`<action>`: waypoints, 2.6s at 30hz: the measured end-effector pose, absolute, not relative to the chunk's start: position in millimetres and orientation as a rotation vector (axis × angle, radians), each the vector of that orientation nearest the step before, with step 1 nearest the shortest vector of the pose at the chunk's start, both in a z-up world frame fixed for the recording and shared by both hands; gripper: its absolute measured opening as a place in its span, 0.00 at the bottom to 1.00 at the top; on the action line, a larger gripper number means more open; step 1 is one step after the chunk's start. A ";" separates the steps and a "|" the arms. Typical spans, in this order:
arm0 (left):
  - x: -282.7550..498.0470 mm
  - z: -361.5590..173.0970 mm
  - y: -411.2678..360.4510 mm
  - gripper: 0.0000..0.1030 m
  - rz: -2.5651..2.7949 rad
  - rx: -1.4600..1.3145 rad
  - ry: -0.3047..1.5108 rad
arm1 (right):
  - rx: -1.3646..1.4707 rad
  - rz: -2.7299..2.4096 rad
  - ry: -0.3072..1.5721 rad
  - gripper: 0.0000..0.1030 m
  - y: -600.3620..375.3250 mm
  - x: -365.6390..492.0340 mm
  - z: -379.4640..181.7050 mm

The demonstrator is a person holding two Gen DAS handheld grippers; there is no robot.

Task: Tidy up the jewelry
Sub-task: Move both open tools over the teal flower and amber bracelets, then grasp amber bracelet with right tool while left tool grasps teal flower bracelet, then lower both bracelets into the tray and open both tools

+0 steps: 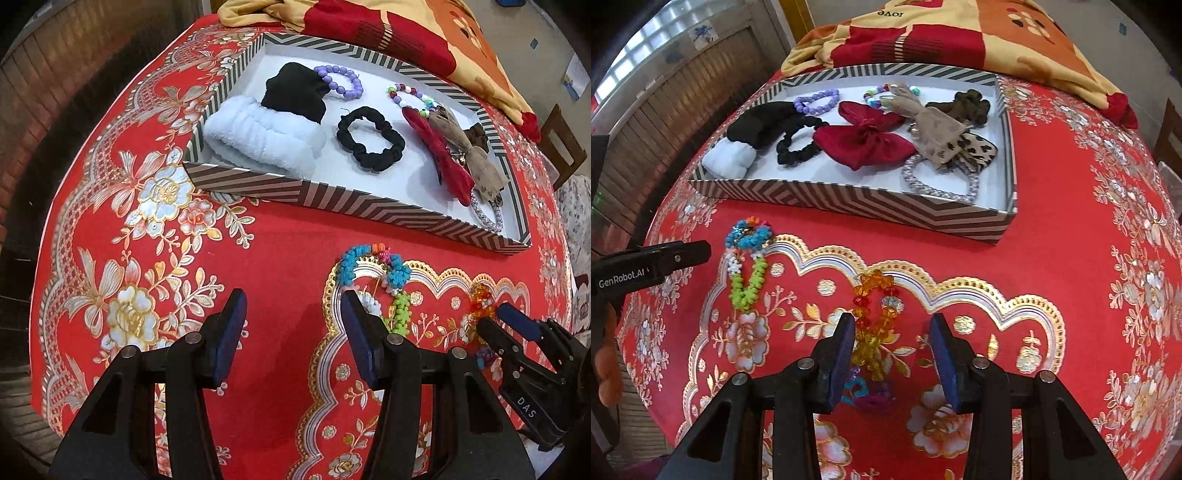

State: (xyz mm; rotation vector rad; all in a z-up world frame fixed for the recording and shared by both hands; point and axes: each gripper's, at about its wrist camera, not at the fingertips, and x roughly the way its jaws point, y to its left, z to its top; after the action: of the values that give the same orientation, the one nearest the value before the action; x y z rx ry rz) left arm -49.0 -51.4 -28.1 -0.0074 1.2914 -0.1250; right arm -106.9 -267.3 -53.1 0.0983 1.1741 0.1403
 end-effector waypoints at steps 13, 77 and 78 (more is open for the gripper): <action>-36.4 -37.8 -68.8 0.51 -0.200 0.059 1.286 | 0.111 0.139 1.159 0.39 -271.3 -109.1 -52.2; 39.7 18.2 -70.6 0.11 -0.238 -0.018 1.171 | 0.192 0.382 0.931 0.08 -244.4 -31.2 61.9; 40.1 14.9 -67.8 0.11 -0.231 -0.020 1.178 | 0.193 0.390 0.938 0.08 -240.3 -26.4 58.6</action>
State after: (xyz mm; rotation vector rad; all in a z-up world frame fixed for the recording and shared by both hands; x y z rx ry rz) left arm 40.1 -67.8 14.9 -0.0202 1.1782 -0.2311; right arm -26.4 -240.3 58.6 0.1934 0.9380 0.3896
